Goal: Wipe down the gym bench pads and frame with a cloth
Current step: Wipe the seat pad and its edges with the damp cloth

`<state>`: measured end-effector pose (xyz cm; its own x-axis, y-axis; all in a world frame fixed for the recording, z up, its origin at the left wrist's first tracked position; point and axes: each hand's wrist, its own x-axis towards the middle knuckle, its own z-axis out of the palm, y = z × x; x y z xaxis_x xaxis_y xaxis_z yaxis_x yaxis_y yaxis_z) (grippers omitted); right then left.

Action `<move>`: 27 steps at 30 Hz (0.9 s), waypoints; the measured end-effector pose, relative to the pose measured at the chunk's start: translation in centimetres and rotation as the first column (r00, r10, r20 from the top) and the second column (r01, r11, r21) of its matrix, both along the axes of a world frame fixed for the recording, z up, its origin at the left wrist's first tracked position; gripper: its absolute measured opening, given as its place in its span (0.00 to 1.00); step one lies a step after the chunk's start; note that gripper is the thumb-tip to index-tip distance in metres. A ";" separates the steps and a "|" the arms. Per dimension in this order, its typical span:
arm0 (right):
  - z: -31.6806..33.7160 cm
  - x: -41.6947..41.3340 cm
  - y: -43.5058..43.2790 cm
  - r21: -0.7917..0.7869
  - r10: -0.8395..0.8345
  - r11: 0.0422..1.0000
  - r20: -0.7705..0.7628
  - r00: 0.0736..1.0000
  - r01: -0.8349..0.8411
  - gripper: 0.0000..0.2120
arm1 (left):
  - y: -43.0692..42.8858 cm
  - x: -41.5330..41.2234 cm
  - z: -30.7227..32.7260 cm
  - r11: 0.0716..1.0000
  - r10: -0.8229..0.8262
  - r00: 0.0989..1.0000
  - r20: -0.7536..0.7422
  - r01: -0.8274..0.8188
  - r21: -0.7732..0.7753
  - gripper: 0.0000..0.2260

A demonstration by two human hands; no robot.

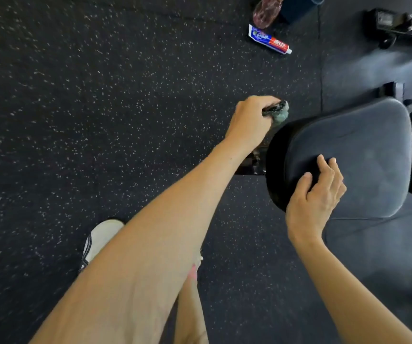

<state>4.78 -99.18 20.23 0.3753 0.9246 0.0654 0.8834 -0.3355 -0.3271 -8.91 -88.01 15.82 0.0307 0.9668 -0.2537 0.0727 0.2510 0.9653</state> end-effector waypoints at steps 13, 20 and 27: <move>-0.9 -0.4 0.6 0.088 -0.085 0.993 0.040 0.996 0.081 0.19 | -10.0 3.9 1.3 0.958 0.286 0.946 0.156 -0.281 -0.051 0.24; -1.1 0.0 0.4 0.111 -0.042 0.993 0.063 0.997 0.034 0.19 | -7.6 4.3 1.5 0.951 0.309 0.949 0.059 -0.310 0.005 0.23; -0.8 0.3 0.8 0.077 -0.026 0.997 0.110 0.994 0.017 0.17 | 3.1 4.1 1.8 0.978 -0.210 0.976 0.063 0.210 0.003 0.18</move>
